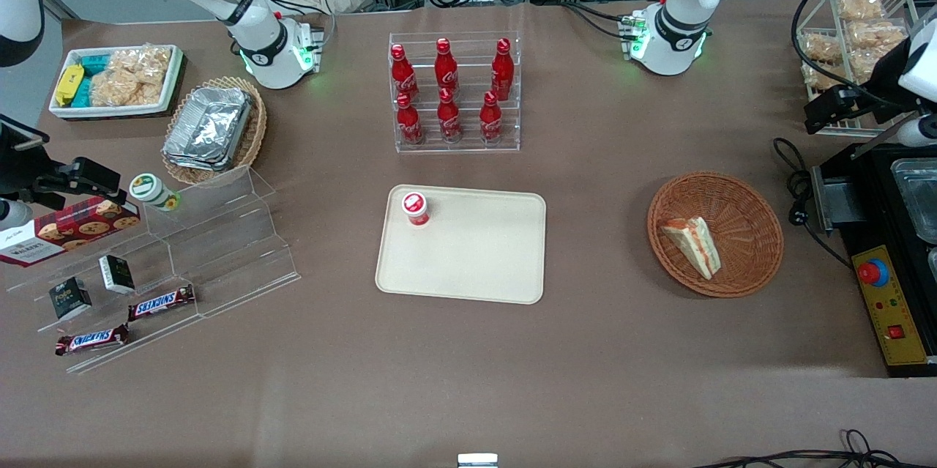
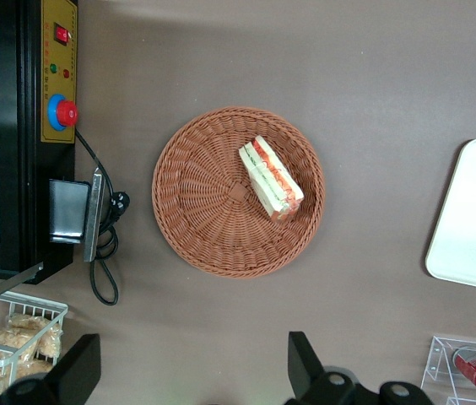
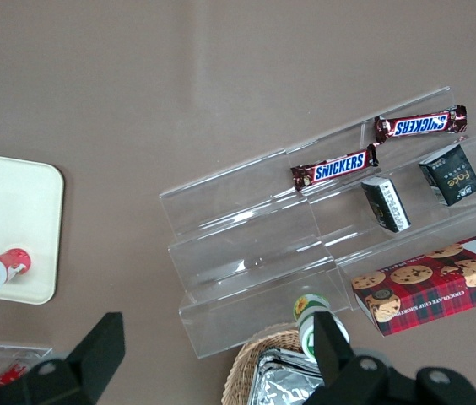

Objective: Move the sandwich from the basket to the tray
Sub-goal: 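Move the left gripper down over the sandwich in the wicker basket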

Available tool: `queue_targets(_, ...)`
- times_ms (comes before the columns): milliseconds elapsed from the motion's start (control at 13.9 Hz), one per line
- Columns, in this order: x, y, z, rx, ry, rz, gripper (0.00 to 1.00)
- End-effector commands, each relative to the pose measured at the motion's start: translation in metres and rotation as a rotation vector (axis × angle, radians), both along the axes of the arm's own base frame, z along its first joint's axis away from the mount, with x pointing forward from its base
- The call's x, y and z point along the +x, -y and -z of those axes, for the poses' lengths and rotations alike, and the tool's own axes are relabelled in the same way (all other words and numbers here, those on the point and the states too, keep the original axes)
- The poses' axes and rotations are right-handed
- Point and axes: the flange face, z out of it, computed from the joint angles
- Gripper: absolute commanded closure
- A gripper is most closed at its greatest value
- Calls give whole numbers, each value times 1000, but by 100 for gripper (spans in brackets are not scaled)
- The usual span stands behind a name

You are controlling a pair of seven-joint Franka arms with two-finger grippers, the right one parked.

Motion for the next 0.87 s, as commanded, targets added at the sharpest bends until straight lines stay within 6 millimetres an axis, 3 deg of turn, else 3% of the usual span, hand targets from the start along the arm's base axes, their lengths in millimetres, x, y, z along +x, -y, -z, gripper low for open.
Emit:
queue_targets(0, -5, 0, -3, -22, 7, 10, 0)
queue_targets(144, -2, 1, -5, -33, 16, 13, 0)
queue_targets(289, 5, 1, 11, -40, -11, -6, 0)
queue_targets(433, 22, 3, 39, -49, -55, -22, 0)
queue_targets(577, 45, 6, 69, -54, -47, -151, 0)
queue_targets(794, 72, 14, 124, -56, -91, -212, 0)
